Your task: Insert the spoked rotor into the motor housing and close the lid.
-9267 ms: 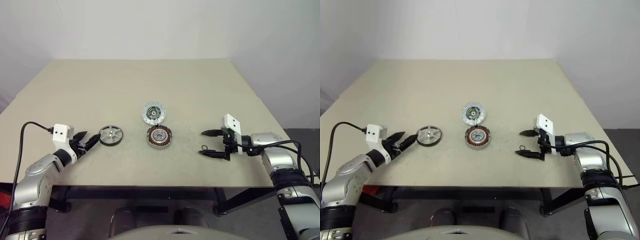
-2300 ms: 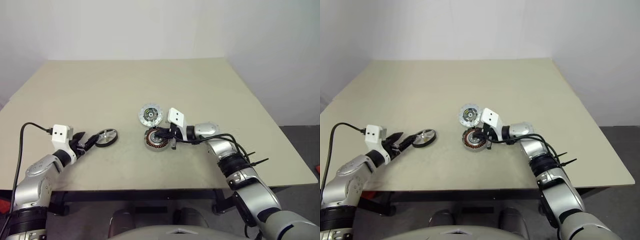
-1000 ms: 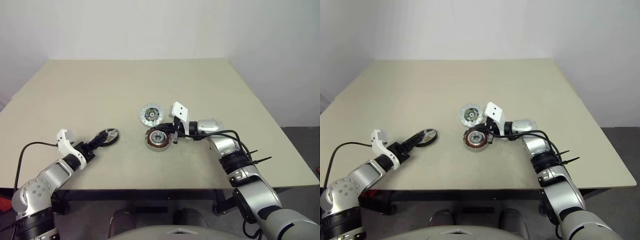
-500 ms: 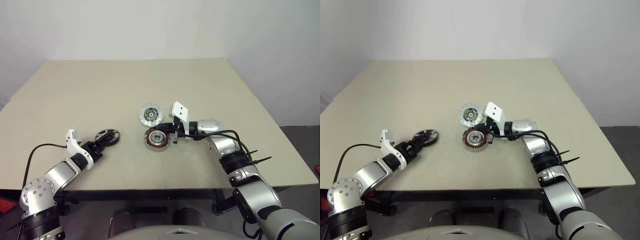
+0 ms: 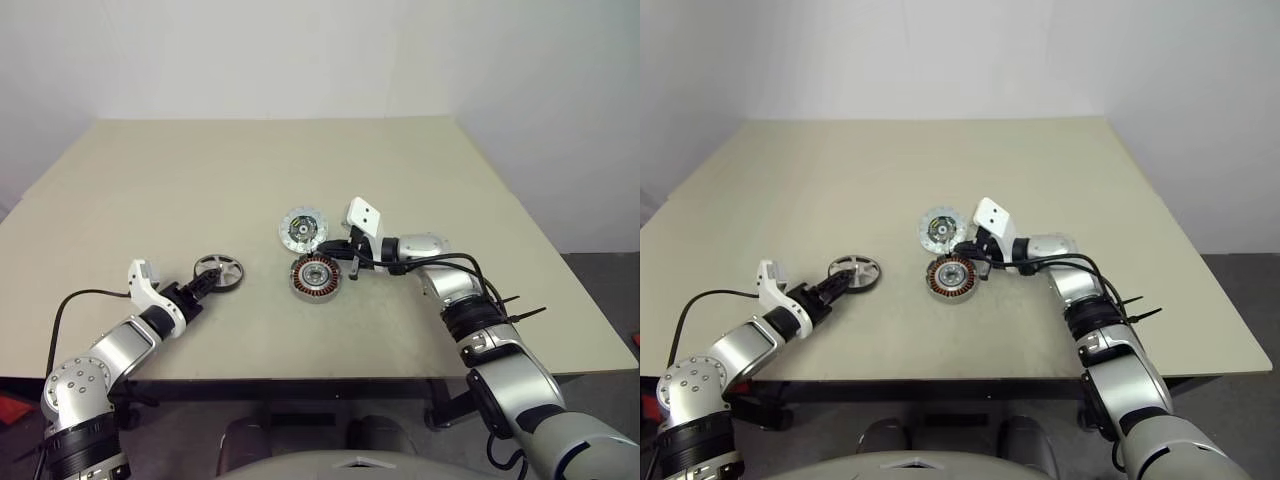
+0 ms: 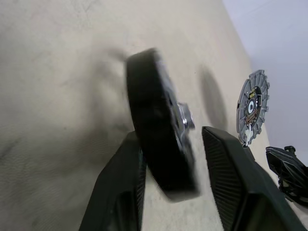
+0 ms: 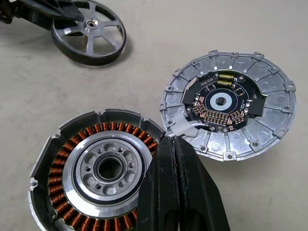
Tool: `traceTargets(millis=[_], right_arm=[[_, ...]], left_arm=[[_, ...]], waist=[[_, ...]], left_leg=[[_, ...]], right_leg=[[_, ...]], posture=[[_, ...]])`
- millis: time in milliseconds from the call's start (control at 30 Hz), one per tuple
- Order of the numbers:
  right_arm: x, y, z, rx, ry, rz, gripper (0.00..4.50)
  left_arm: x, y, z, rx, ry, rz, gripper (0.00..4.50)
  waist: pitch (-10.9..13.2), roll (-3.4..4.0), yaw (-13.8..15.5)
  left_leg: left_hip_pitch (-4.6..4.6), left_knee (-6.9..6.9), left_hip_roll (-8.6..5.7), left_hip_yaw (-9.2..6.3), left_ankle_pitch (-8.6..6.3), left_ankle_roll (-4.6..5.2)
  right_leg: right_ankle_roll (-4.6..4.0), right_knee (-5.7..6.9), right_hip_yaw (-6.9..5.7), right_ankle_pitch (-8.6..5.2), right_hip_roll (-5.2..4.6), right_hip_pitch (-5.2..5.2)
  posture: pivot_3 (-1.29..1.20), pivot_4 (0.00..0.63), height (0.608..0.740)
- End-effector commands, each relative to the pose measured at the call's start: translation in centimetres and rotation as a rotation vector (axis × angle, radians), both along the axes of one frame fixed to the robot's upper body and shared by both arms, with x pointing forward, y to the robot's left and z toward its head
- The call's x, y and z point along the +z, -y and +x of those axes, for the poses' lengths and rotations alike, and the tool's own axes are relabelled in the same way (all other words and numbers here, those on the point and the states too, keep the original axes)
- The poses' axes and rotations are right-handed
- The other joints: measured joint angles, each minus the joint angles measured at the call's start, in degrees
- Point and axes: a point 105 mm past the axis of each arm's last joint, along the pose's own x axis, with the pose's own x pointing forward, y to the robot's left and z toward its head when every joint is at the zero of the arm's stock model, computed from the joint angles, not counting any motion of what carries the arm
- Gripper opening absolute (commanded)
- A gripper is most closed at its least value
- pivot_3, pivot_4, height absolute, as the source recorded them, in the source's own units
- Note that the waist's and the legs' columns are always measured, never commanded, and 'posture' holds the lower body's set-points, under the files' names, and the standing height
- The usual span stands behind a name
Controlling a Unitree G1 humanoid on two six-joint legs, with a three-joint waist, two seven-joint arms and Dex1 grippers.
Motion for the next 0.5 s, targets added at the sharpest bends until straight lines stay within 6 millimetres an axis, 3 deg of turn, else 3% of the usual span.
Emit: traceTargets(millis=[33, 133, 233, 500], right_arm=[[1.9, 0.3, 0.6, -0.004, 0.047, 0.042, 0.0], [2.0, 0.3, 0.6, -0.007, 0.049, 0.046, 0.0], [2.1, 0.4, 0.7, -0.011, 0.049, 0.049, 0.0], [2.8, 1.7, -0.5, 0.073, -0.043, 0.086, 0.0]], left_arm=[[1.2, -0.2, 0.4, -0.002, 0.05, 0.004, 1.98], [1.4, -0.1, 0.5, -0.007, 0.062, 0.0, 1.37], [1.5, 0.1, 0.6, -0.012, 0.069, -0.006, 0.48], [2.6, 1.9, 0.1, -0.101, 0.114, -0.058, 0.42]], waist=[[0.0, 0.0, 0.0], [0.0, 0.0, 0.0], [-0.01, -0.01, 0.02], [0.0, 0.0, 0.19]], left_leg=[[0.0, 0.0, 0.0, 0.0, 0.0, 0.0], [0.0, 0.0, 0.0, 0.0, 0.0, 0.0], [0.01, 0.0, 0.0, 0.0, 0.0, 0.0], [-0.01, 0.02, -0.01, 0.0, 0.0, 0.0]], right_leg=[[0.0, 0.0, 0.0, 0.0, 0.0, 0.0], [0.0, 0.0, 0.0, 0.0, 0.0, 0.0], [0.0, 0.0, 0.0, 0.0, 0.0, 0.01], [-0.01, 0.01, 0.0, 0.0, -0.01, 0.01]], posture=[[0.0, 0.0, 0.74], [0.0, 0.0, 0.74], [0.0, 0.0, 0.74], [0.0, 0.0, 0.74]])
